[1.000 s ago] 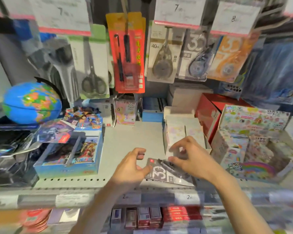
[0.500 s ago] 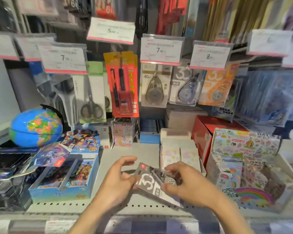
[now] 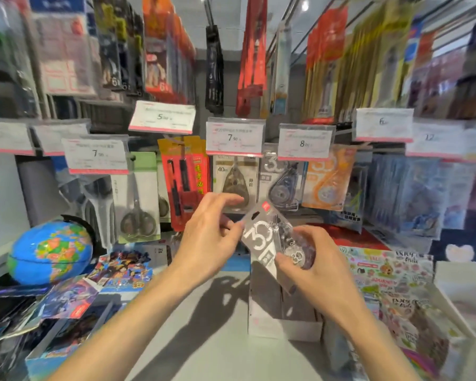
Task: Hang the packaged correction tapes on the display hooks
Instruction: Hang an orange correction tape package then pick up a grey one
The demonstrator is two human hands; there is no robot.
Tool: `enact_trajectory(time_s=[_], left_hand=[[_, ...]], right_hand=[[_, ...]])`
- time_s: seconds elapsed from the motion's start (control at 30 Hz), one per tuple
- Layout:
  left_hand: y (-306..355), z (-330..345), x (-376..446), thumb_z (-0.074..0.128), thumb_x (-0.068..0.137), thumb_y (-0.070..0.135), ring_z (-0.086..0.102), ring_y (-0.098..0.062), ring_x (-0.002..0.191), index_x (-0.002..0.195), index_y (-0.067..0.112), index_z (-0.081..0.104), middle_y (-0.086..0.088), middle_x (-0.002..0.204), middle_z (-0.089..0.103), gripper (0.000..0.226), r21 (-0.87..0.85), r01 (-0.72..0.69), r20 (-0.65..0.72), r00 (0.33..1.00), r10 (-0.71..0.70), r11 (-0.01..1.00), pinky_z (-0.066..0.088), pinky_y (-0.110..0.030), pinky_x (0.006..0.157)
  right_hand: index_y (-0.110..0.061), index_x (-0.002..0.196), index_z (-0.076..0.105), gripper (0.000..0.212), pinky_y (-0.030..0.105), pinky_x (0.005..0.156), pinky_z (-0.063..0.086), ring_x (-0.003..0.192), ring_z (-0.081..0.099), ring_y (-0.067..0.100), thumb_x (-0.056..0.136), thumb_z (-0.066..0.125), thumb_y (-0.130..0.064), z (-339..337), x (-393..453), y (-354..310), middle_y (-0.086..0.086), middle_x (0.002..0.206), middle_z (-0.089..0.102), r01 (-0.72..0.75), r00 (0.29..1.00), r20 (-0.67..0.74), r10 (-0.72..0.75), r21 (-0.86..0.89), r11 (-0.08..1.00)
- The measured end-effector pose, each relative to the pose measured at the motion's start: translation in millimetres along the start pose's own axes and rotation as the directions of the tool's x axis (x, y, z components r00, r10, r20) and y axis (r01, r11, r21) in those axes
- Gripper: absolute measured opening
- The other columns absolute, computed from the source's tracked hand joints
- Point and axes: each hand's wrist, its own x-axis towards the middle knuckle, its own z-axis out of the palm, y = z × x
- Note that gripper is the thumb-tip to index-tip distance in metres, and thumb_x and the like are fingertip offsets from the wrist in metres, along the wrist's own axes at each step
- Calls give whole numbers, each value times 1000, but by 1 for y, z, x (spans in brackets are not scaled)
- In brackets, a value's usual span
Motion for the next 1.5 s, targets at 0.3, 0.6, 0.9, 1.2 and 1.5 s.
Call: enact_trajectory(time_s=[0.3, 0.6, 0.9, 1.2, 1.5], left_hand=[[41, 3, 67, 74, 83, 24, 61, -30, 109, 123, 7, 62, -17, 128, 62, 45, 650, -543, 130, 769, 626, 532, 53, -43, 87], [54, -1, 113, 68, 86, 27, 55, -33, 120, 126, 11, 57, -10, 131, 60, 45, 748, -542, 210, 741, 638, 383, 40, -44, 97], [69, -25, 123, 38, 102, 46, 61, -26, 105, 122, 15, 62, -2, 110, 72, 45, 640, -559, 172, 773, 611, 527, 48, -41, 85], [66, -27, 123, 39, 102, 51, 59, -22, 110, 123, 18, 61, 1, 116, 71, 45, 584, -546, 174, 807, 564, 601, 50, -44, 89], [65, -28, 124, 42, 101, 52, 58, -22, 113, 124, 19, 60, 2, 119, 70, 44, 563, -552, 191, 811, 554, 614, 50, -45, 92]], right_hand=[[-24, 134, 45, 65, 26, 88, 39, 114, 51, 9, 80, 74, -47, -37, 20, 22, -9, 127, 51, -123, 953, -274, 128, 33, 992], [-25, 139, 40, 68, 25, 89, 35, 118, 49, 11, 83, 70, -49, -41, 30, 16, -7, 135, 47, -104, 952, -288, 104, 15, 994], [-27, 138, 42, 65, 30, 92, 41, 112, 51, 11, 85, 67, -52, -38, 43, -2, -7, 130, 47, -15, 933, -359, 18, 13, 1000], [-23, 136, 42, 67, 38, 92, 44, 117, 53, 22, 84, 63, -59, -21, 68, -18, -1, 131, 46, -42, 934, -358, 20, -53, 998], [-16, 131, 41, 67, 39, 84, 46, 109, 53, 27, 84, 60, -60, -6, 76, -24, 3, 125, 44, -77, 934, -355, 43, -84, 993]])
